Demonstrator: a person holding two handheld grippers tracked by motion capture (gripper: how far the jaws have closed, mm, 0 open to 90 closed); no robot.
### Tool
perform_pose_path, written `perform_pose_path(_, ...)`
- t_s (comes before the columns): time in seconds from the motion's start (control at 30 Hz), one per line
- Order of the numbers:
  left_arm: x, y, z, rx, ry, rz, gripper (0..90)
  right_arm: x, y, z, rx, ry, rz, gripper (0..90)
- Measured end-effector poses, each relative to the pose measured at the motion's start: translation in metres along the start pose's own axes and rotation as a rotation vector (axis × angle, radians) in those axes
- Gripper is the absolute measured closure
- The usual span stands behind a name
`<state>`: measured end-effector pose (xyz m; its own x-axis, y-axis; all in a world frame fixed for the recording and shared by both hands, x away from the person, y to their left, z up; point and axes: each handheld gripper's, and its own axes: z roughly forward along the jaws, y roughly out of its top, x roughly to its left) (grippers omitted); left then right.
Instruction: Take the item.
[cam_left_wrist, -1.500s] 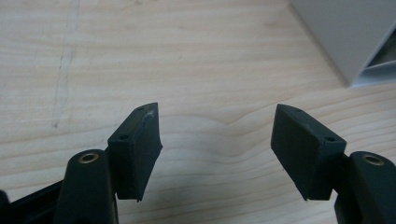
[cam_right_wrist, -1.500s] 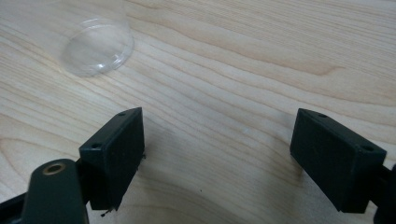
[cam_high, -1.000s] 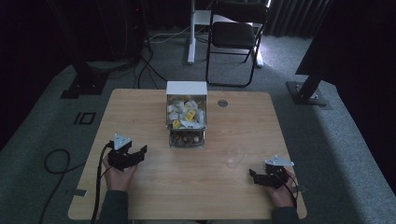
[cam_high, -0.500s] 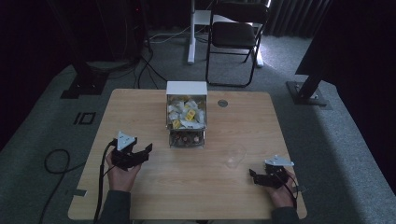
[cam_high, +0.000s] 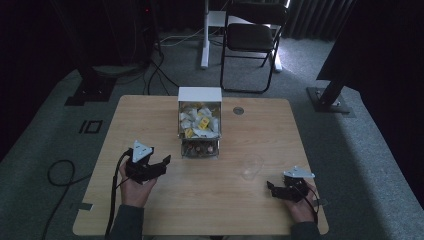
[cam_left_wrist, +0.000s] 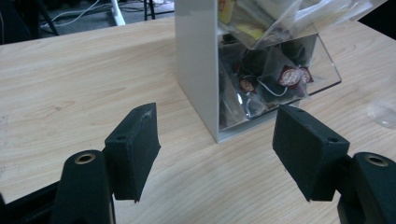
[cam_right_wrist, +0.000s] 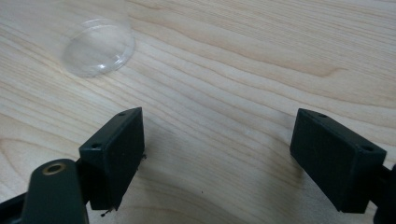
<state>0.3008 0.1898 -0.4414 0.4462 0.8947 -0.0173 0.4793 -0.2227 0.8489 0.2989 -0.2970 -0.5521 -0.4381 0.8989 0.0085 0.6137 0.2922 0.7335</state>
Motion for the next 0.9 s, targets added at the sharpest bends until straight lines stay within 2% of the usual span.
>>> perform_pose_path(0.37, -0.010, 0.006, -0.001, 0.008, -0.024, 0.042, 31.5, 0.000, 0.000, 0.000, 0.000, 0.002, -0.003, 17.5)
perform_pose_path(0.9, -0.012, 0.009, 0.002, 0.012, -0.041, 0.042, 31.5, 0.000, 0.000, 0.000, 0.000, 0.007, -0.008, 17.5)
